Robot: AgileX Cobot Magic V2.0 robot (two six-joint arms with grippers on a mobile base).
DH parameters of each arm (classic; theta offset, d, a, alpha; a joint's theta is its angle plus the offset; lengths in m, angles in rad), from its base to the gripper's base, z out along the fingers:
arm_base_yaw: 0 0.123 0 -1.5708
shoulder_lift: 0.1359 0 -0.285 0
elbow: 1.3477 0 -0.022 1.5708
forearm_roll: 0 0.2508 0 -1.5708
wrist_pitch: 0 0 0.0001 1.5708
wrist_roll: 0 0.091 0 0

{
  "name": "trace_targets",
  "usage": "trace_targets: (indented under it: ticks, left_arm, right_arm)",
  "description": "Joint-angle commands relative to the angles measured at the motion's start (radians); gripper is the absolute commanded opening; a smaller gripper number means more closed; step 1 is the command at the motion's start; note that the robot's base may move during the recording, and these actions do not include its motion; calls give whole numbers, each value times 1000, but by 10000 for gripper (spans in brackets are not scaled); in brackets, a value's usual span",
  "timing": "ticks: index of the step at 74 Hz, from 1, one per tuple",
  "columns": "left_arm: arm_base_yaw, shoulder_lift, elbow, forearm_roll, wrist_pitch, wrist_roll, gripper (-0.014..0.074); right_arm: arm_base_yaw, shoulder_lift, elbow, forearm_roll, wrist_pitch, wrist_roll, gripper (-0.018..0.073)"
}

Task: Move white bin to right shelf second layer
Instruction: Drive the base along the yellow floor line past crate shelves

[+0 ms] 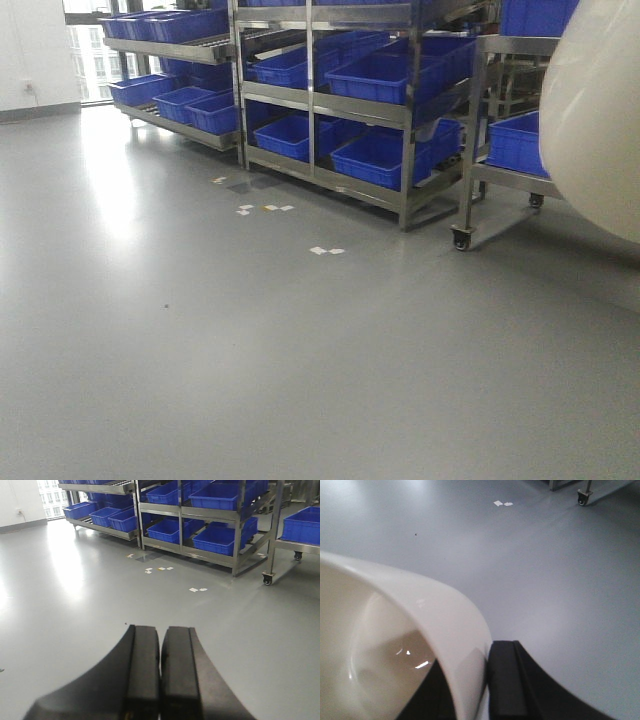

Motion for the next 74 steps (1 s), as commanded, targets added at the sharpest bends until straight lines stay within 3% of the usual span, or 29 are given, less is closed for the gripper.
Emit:
trace_targets:
  ticks: [1, 74]
  left_arm:
    - [-5, -14, 37, 0, -87, -3, 85]
    - [-5, -14, 37, 0, -87, -3, 85]
  right_arm:
    - [-7, -1, -31, 9, -104, 1, 56]
    - [-7, -1, -31, 9, -104, 1, 56]
